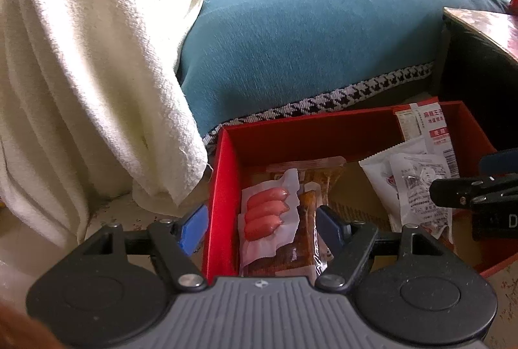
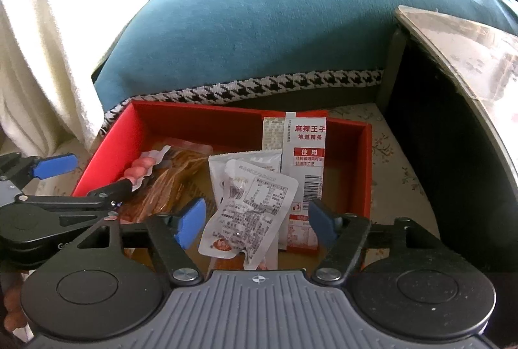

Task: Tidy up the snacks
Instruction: 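Open both tools to drop the packets into the red box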

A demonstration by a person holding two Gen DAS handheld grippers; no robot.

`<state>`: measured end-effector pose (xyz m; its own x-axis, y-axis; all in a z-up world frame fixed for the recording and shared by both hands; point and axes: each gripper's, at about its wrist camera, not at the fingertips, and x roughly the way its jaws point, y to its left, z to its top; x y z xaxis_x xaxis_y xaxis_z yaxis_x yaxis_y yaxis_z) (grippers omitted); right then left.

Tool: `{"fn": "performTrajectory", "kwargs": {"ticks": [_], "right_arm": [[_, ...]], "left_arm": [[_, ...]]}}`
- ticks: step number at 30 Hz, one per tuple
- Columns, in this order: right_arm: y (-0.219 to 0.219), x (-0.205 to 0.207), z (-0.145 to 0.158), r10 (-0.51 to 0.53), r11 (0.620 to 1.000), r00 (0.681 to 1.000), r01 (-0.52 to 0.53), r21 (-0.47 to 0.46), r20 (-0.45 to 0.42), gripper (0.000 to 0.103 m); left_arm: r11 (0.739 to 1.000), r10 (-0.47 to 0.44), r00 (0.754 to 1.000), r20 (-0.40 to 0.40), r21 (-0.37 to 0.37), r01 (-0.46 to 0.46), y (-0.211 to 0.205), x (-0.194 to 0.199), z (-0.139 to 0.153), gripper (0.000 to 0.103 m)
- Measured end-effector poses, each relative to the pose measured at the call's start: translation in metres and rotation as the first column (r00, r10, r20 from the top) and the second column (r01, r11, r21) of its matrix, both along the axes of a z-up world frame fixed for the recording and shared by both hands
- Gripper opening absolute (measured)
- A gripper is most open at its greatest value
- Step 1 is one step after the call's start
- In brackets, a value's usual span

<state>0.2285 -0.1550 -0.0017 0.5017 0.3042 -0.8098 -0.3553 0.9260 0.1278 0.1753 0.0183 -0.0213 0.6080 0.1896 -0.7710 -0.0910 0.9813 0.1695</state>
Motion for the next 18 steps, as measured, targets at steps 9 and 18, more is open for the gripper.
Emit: {"fn": "performTrajectory", "kwargs": {"ticks": [9,18], "right_arm": [[-0.006,-0.017,0.008,-0.011,1.0,1.0,0.011,-0.003,0.004,0.087],[-0.031,-0.04,0.032,-0.053,0.997,0.997,0.05,0.051,0.056,0.089]], "left_arm": [[0.999,-0.041,0.999,0.016,-0.01,0.041,-0.007,-0.028,0.011,0.068],[0.988,-0.141,0.99,-0.011,-0.059,0.14,-0.029,-0.073,0.011,0.071]]}}
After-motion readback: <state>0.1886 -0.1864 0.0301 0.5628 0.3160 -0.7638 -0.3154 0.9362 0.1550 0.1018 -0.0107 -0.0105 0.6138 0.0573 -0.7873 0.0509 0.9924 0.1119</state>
